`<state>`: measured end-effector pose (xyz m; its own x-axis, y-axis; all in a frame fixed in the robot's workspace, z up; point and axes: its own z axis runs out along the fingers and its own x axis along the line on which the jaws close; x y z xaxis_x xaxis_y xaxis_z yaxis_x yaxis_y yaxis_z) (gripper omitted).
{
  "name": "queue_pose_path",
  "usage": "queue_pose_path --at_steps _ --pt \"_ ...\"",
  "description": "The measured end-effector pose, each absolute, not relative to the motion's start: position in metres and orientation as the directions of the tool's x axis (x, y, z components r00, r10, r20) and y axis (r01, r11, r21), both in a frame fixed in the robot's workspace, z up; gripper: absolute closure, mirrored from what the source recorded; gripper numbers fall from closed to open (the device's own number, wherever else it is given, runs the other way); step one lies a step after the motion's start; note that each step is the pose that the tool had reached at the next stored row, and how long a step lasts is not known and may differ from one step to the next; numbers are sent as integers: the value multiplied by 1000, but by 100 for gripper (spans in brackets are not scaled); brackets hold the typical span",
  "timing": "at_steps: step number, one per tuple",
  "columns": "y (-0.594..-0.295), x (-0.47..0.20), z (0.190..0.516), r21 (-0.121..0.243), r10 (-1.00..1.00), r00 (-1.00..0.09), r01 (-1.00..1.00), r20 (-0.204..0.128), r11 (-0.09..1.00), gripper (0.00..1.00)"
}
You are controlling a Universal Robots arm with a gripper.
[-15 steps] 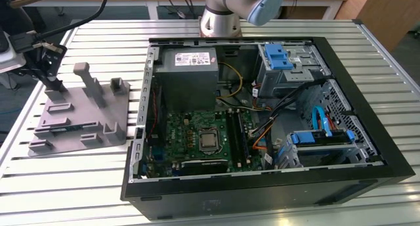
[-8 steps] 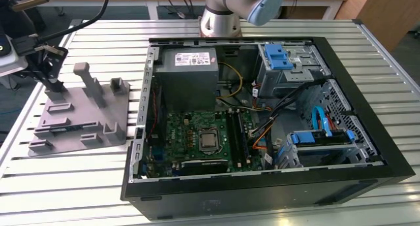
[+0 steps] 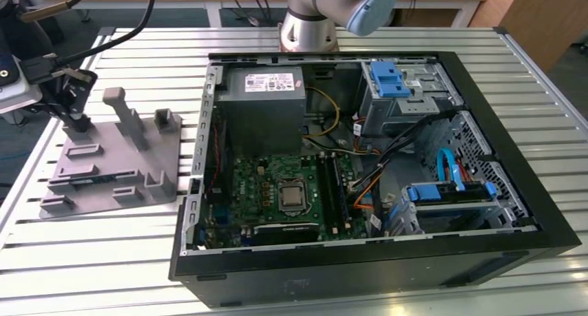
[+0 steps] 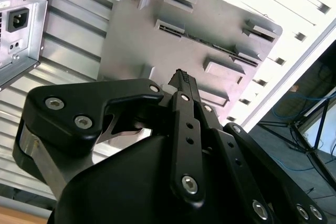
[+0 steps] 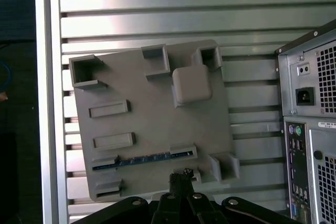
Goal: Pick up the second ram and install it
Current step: 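Reach for the second ram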
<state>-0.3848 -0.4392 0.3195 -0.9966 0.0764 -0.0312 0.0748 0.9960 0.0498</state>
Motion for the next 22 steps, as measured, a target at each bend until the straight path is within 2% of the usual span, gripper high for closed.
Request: queue_pose_path --at_steps 22 --pt "-445 -391 289 51 76 -997 75 -28 996 90"
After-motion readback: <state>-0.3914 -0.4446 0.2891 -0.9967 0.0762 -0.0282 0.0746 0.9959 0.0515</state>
